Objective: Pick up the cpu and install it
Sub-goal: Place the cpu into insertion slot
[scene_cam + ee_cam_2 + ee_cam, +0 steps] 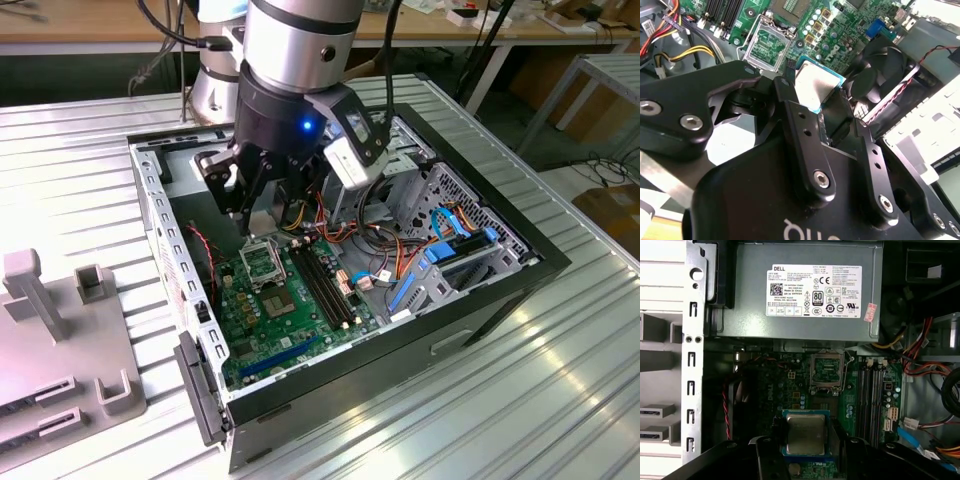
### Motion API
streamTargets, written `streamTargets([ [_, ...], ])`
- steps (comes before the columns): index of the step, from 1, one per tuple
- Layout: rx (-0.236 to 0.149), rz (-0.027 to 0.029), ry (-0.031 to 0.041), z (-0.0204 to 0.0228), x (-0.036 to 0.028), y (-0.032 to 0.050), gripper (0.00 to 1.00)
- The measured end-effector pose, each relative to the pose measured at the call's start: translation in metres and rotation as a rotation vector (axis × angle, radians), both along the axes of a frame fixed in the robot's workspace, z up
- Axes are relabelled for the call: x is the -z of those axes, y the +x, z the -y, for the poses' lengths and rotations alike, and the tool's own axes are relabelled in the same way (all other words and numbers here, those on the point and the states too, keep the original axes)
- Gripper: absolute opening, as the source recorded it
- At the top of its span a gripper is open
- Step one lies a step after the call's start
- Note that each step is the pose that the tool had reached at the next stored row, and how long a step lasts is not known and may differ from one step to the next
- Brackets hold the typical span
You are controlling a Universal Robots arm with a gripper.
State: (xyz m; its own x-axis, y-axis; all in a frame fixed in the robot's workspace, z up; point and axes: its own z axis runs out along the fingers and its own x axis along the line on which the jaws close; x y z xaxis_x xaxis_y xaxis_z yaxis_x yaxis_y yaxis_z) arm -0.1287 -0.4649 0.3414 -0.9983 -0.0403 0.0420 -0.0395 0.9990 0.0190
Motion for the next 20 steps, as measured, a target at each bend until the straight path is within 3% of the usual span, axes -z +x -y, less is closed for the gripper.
streamTargets([
  [4, 0.000, 0.0000, 0.0001, 0.0003, 0.0100, 0.0021, 0.47],
  [14, 0.000, 0.0000, 0.0000, 0.0008, 0.0351, 0.0212, 0.47],
  [18, 0.000, 0.0000, 0.0001, 0.0008, 0.0455, 0.0219, 0.47],
  [20, 0.000, -0.0001, -0.0001, 0.0008, 0.0476, 0.0219, 0.47],
])
